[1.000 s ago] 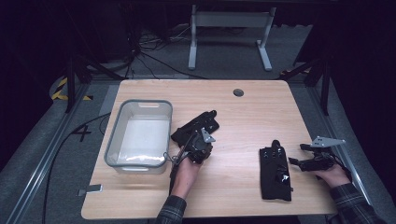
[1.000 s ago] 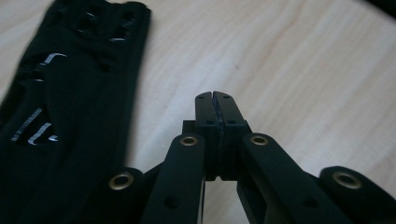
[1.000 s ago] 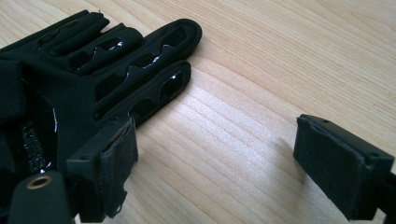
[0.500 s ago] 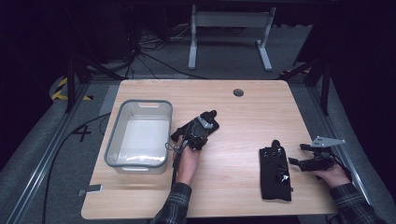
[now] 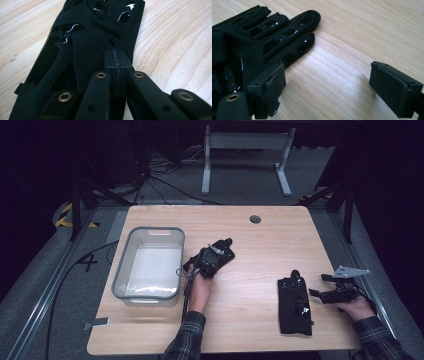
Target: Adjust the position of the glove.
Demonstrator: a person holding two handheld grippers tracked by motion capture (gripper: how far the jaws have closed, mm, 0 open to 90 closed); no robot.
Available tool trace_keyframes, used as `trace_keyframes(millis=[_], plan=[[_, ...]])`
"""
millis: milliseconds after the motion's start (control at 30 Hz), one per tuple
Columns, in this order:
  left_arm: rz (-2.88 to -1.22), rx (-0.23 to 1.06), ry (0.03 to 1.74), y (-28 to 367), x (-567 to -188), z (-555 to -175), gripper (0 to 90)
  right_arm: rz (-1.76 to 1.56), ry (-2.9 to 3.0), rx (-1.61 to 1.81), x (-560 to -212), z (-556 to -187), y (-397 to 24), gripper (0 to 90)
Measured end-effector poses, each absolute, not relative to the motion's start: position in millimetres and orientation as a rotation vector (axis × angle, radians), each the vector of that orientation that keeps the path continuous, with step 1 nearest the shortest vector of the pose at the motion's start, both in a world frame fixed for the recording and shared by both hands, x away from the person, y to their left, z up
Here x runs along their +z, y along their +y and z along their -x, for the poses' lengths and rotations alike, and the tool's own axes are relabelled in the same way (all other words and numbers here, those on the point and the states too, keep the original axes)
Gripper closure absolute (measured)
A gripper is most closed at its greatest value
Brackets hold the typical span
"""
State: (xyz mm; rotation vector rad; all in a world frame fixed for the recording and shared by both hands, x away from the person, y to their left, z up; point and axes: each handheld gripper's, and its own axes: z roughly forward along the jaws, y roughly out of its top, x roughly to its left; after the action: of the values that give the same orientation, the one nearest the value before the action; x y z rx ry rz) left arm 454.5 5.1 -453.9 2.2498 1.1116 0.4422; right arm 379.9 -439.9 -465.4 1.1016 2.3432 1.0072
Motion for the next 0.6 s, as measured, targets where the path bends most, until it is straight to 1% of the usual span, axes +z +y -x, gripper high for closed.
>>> trace_keyframes(millis=[200,300,600], plan=[[-2.248,0.370,1.077,2,-454,-445,89.8,-1.100,2.344,1.007,-465,-380,-440,14.1],[-2.269,0.344,1.033,-1,-454,-439,89.9,-1.099,2.345,1.007,-465,-380,-440,14.2],[-2.290,0.280,0.969,-6,-453,-425,89.9,-1.100,2.344,1.007,-465,-380,-440,14.1]])
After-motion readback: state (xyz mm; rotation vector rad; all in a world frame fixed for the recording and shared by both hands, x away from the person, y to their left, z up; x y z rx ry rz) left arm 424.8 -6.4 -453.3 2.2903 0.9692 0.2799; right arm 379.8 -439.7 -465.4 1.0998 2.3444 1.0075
